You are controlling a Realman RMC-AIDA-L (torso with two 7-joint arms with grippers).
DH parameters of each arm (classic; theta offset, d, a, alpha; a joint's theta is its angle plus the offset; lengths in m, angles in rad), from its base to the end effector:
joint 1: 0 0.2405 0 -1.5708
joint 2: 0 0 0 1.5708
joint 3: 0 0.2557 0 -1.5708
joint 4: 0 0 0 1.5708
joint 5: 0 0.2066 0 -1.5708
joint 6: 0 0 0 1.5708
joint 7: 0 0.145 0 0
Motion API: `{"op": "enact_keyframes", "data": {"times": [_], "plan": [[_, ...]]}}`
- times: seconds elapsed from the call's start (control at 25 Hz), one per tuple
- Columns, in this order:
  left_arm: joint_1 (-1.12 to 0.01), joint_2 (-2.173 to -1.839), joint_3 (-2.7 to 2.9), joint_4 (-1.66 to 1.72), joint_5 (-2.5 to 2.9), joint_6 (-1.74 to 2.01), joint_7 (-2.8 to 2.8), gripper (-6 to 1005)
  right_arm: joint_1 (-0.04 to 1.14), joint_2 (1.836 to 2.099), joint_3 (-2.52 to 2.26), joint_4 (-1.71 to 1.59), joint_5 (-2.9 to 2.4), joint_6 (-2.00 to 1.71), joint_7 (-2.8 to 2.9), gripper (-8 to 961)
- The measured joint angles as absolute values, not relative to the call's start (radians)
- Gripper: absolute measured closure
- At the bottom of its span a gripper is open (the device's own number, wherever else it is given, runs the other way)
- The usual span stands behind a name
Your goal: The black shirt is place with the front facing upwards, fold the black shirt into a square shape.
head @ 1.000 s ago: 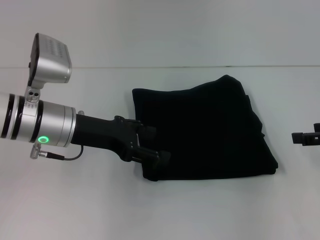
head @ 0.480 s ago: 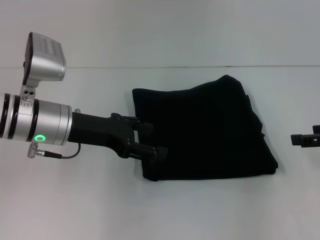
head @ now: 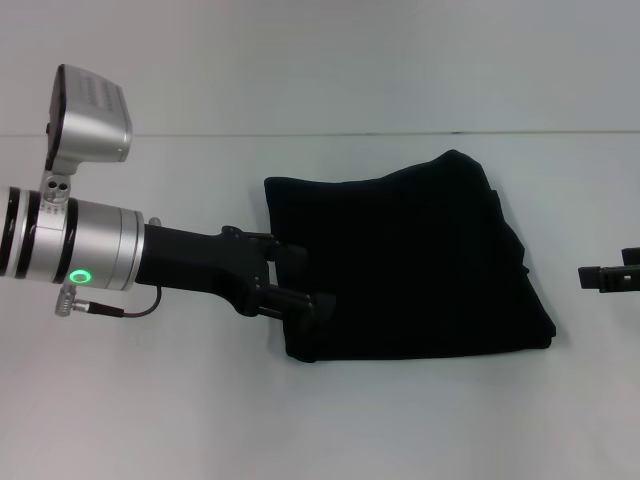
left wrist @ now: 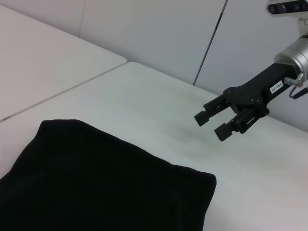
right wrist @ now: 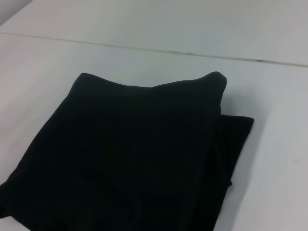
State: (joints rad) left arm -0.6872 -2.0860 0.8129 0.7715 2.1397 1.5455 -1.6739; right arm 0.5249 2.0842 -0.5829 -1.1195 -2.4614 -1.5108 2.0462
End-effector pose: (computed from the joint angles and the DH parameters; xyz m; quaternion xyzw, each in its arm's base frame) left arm -0.2050 0.3619 -0.0096 -0.9619 -0.2193 -0.1507 0.0632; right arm 0.2919 0.3489 0.0806 -0.8665 0.4256 0.0590 0.2542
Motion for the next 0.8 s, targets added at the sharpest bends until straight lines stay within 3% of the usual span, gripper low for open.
{"op": "enact_keyframes", "data": {"times": [0.8], "plan": [[-0.689,-2.086,0.81,0.773,2.14,1.53,-1.672,108,0.55,2.083,-0.58,-1.098,-2.44,-1.506,2.023,42]]}}
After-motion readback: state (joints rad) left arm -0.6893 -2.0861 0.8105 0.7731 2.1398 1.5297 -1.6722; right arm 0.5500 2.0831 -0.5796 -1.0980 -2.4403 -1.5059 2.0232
